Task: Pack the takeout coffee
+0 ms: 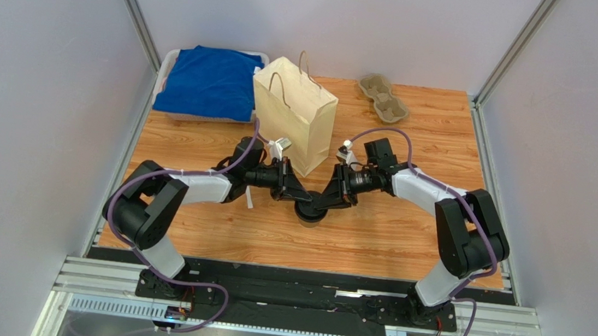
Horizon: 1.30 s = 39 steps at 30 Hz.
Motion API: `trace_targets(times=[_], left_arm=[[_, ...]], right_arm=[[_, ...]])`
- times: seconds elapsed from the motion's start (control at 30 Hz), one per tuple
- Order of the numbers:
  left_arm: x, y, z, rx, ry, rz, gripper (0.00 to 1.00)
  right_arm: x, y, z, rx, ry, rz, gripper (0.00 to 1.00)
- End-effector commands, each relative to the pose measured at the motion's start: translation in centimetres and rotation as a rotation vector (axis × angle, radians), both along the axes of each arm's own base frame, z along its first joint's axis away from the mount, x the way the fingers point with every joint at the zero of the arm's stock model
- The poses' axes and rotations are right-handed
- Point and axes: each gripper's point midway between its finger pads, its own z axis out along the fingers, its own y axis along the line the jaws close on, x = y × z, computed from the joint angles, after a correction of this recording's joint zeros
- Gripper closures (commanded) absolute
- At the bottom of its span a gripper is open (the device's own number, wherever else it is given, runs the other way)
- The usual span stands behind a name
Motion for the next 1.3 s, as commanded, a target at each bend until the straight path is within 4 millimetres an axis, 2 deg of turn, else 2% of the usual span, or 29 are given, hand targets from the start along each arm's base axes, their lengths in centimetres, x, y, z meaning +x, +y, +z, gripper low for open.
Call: trace_targets(times=[0.0, 0.03, 0.13, 0.2, 0.23, 0.27, 0.3, 0.33, 0.37, 0.4, 0.43, 0.47, 0.5, 0.53, 0.57, 0.6, 0.67, 0.7, 0.77, 0.8, 0.83, 0.9, 0.97, 1.0, 1.03, 1.27], left_arm=[[-0.3, -1.1, 3.0, -0.043, -0.089, -0.05, 0.98], [-0.7, -1.4, 4.6, -0.066, -0.127, -0.061, 0.96], [-1.3, -1.6, 7.5, -0.113, -0.194, -0.072, 0.87], [-1.8, -1.3, 8.5, -0.122, -0.207, -0.068, 0.8], [-2.2, -1.0, 9.6, -0.132, -0.234, -0.066, 0.78], [-2.5, -0.7, 9.8, -0.123, -0.259, -0.07, 0.7], [-3.0, -0.2, 9.7, -0.105, -0.252, -0.067, 0.65], [-3.6, 0.3, 11.0, -0.113, -0.297, -0.061, 0.62], [-3.9, 0.8, 10.9, -0.097, -0.335, -0.065, 0.54], [-4.5, 1.5, 10.4, -0.065, -0.326, -0.063, 0.5], [-4.8, 2.2, 11.4, -0.057, -0.376, -0.04, 0.43], [-4.9, 2.9, 11.1, -0.028, -0.424, -0.036, 0.41], [-4.7, 4.1, 10.5, 0.017, -0.412, -0.006, 0.39], [-4.7, 5.2, 10.8, 0.04, -0.438, 0.032, 0.35], [-4.4, 6.1, 10.3, 0.068, -0.45, 0.055, 0.34], [-3.7, 7.6, 9.8, 0.103, -0.434, 0.107, 0.33], [-2.9, 9.2, 10.4, 0.124, -0.479, 0.154, 0.32], [-2.2, 10.4, 10.2, 0.149, -0.468, 0.194, 0.32], [-1.7, 11.3, 10.7, 0.161, -0.486, 0.221, 0.32], [-1.2, 12.0, 10.7, 0.175, -0.492, 0.248, 0.32], [-1.1, 12.4, 11.0, 0.179, -0.505, 0.262, 0.32], [-0.9, 12.9, 11.3, 0.19, -0.527, 0.278, 0.32], [-0.8, 13.0, 11.4, 0.192, -0.536, 0.284, 0.32], [-0.7, 13.1, 11.5, 0.193, -0.539, 0.29, 0.32], [-0.7, 13.1, 11.5, 0.193, -0.538, 0.291, 0.32], [-0.4, 13.1, 11.5, 0.194, -0.536, 0.29, 0.32]], right_arm=[[0.9, 0.5, 1.4, 0.002, -0.157, 0.014, 0.7], [1.0, 0.7, 3.4, 0.036, -0.233, 0.015, 0.68], [1.2, 1.1, 6.7, 0.074, -0.359, 0.038, 0.61], [0.9, 0.8, 7.6, 0.064, -0.377, 0.046, 0.57], [0.9, 0.6, 8.0, 0.06, -0.421, 0.058, 0.55], [0.3, 0.1, 8.6, 0.049, -0.436, 0.062, 0.53], [0.3, -0.2, 8.5, 0.022, -0.466, 0.059, 0.47], [0.3, -0.6, 8.3, 0.003, -0.525, 0.077, 0.43], [-0.4, -1.3, 8.5, -0.025, -0.547, 0.083, 0.37], [0.1, -1.9, 7.9, -0.081, -0.588, 0.073, 0.34], [0.1, -2.3, 7.7, -0.111, -0.623, 0.078, 0.28], [-0.2, -2.8, 7.6, -0.145, -0.684, 0.115, 0.18], [0.4, -3.4, 7.0, -0.22, -0.736, 0.105, 0.13], [0.5, -3.5, 6.7, -0.259, -0.777, 0.12, 0.09], [0.4, -3.1, 6.8, -0.285, -0.861, 0.178, 0.09], [1.3, -3.6, 6.2, -0.374, -0.905, 0.168, 0.08], [1.5, -2.4, 6.6, -0.423, -0.987, 0.211, 0.08], [2.2, -2.5, 6.0, -0.485, -1.013, 0.229, 0.08], [1.8, -1.4, 5.5, -0.512, -1.037, 0.289, 0.07], [2.4, -1.1, 5.9, -0.538, -1.068, 0.294, 0.07], [1.9, -0.4, 4.8, -0.55, -1.052, 0.343, 0.07], [2.1, 0.3, 4.7, -0.565, -1.05, 0.364, 0.05], [1.6, 1.3, 3.6, -0.578, -1.025, 0.417, 0.04], [1.8, 1.7, 3.8, -0.583, -1.029, 0.415, 0.03], [1.5, 2.1, 3.1, -0.588, -1.015, 0.441, 0.03], [1.1, 3.2, 1.9, -0.6, -1.011, 0.487, 0.02]])
